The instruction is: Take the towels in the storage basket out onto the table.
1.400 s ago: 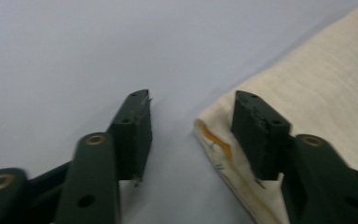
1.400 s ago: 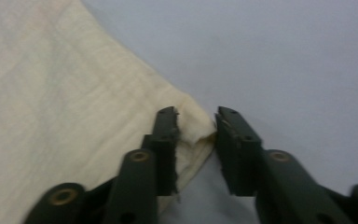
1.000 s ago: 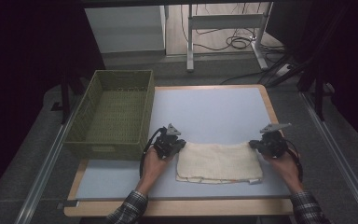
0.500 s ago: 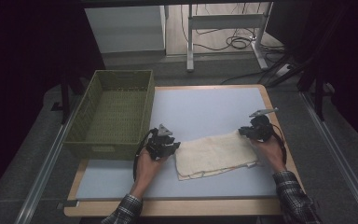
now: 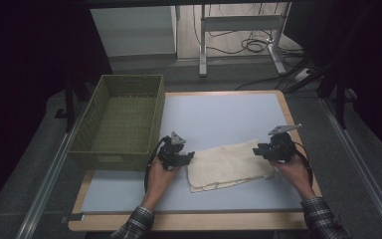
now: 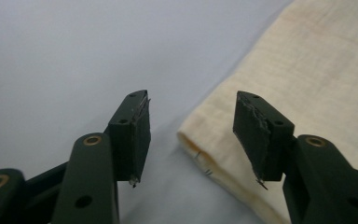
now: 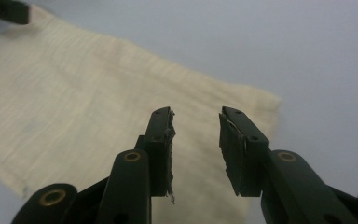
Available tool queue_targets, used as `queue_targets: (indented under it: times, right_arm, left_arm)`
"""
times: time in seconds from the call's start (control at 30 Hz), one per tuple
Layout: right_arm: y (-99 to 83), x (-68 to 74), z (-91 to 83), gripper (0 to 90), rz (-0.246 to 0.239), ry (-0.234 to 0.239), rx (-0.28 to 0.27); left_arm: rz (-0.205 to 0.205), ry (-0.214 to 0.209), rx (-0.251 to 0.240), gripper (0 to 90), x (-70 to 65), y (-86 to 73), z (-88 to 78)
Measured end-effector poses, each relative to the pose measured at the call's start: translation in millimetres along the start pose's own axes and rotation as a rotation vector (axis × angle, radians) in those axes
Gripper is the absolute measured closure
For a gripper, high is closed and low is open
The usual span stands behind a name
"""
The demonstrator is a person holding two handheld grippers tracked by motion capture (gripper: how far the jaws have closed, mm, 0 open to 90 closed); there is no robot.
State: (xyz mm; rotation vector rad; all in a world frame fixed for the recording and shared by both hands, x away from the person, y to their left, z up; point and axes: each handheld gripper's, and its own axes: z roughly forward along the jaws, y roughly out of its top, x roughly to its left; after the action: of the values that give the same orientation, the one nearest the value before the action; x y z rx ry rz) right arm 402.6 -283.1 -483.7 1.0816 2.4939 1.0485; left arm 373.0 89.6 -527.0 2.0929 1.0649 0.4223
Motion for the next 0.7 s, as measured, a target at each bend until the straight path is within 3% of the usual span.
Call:
queue_targets:
  times: [0.07,0.2,0.3,0.5,0.7]
  right_arm:
    - [-4.9,13.4,1.0,62.8,-0.017,0.029,0.006]
    - [-8.7,27.1,3.8,59.5,-0.039,0.06,0.016]
    - [-10.6,39.3,7.6,57.7,-0.057,0.085,0.025]
    - [-9.5,58.6,14.5,54.7,-0.08,0.122,0.031]
    - [-5.1,94.1,32.9,54.3,-0.134,0.191,0.041]
  left_arm:
    - [-0.009,0.001,0.009,48.5,1.2,-3.0,2.9]
    - [0.006,0.018,0.021,47.0,-0.5,-5.6,7.5]
    - [-0.012,0.004,-0.012,43.7,2.6,-11.1,10.9]
    - [-0.033,-0.006,-0.013,41.5,4.6,-11.6,11.8]
    - [-0.04,-0.007,-0.021,41.5,4.6,-12.4,12.3]
